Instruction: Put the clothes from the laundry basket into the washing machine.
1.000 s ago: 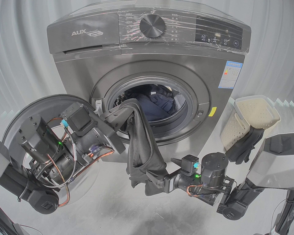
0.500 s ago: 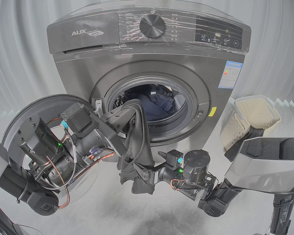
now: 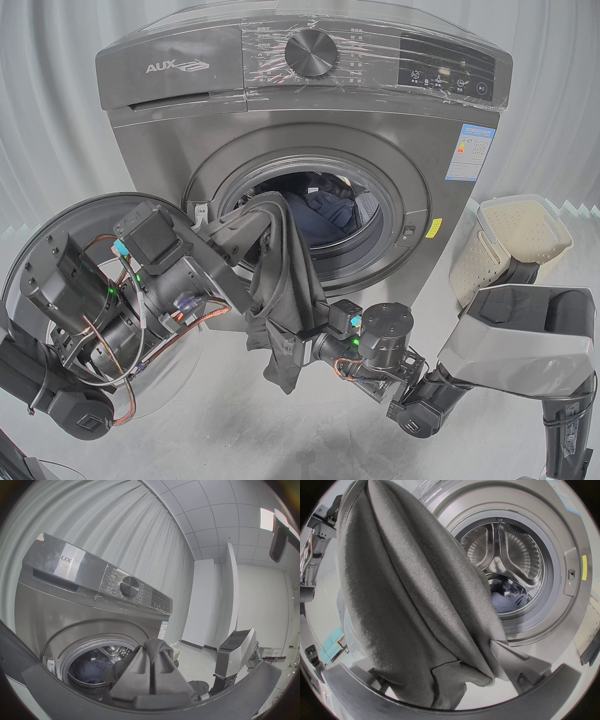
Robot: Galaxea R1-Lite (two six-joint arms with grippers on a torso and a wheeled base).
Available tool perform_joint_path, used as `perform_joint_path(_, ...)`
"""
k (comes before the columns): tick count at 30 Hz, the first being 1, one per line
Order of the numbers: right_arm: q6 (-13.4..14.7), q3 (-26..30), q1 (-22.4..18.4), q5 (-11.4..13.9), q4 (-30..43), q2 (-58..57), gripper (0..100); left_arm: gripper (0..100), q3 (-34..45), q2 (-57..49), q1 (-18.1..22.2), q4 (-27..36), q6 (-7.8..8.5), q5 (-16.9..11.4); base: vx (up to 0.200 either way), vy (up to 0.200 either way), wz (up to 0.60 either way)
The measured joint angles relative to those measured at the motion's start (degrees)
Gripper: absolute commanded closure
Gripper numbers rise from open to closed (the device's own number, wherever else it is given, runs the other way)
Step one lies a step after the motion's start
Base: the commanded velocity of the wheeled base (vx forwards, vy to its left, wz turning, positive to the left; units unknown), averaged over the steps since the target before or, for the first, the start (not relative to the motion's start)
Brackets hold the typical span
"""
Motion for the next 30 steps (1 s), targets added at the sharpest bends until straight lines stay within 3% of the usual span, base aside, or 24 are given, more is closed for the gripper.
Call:
perform_joint_path(17, 0.91, 1.35, -2.50, -1.66, -0.84, -1.54, 100, 100, -0.13, -0.09, 1.35, 0.00, -0.16, 0.00, 0.000, 0.000, 0.00)
perform_joint_path(30, 1.40, 5.95, -9.17, -2.93, 0.77, -10.75, 100, 100, 2.54, 0.99, 6.28, 0.02, 0.17, -0.77, 0.000, 0.000, 0.00)
